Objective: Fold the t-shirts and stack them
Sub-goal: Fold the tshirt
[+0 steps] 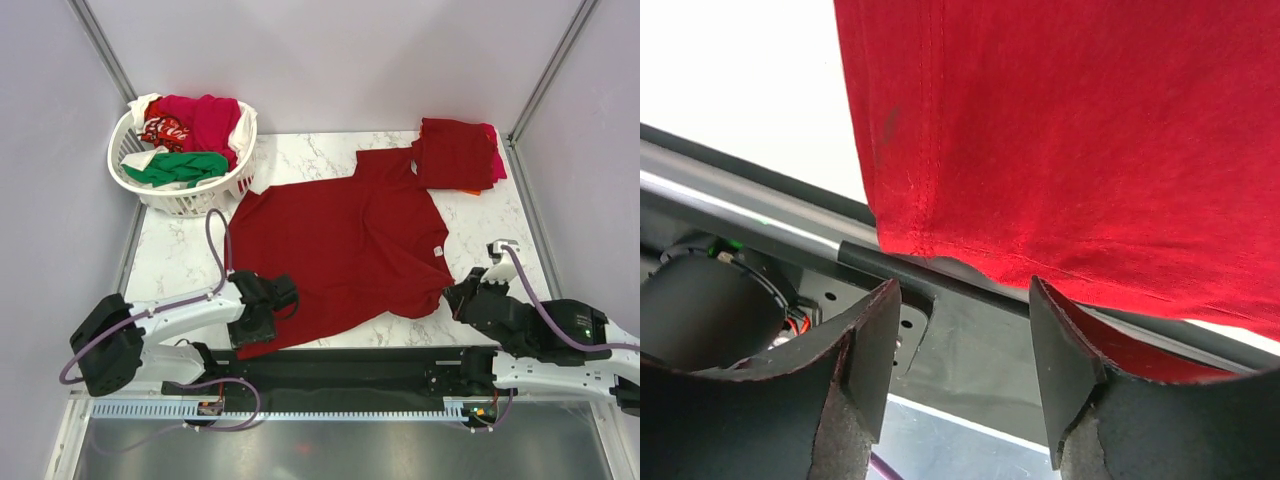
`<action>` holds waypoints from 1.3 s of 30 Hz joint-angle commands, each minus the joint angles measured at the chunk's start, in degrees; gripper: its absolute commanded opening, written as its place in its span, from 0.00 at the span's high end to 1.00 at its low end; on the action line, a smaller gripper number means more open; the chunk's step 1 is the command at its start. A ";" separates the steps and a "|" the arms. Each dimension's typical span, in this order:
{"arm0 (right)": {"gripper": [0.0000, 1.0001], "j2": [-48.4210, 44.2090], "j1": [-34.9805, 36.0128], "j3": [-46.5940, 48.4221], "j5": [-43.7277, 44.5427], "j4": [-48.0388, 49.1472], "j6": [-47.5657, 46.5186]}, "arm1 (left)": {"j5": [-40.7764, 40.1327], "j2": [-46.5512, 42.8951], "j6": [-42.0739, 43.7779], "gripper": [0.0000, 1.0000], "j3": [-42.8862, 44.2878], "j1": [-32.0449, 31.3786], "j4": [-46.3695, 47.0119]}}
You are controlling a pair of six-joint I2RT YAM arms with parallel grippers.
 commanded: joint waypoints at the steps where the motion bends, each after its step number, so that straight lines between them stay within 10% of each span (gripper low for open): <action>1: 1.00 3.68 -0.01 1.06 0.68 0.89 -3.23 | -1.19 2.88 -8.05 0.39 0.36 -3.60 -1.43; 17: 1.00 5.18 -0.09 0.80 0.06 0.98 -3.76 | -6.79 6.58 -11.31 0.29 -4.39 -5.19 5.78; 39: 1.00 11.24 -0.09 2.02 4.10 -1.13 0.28 | -13.67 11.25 8.97 0.54 -4.99 3.14 32.54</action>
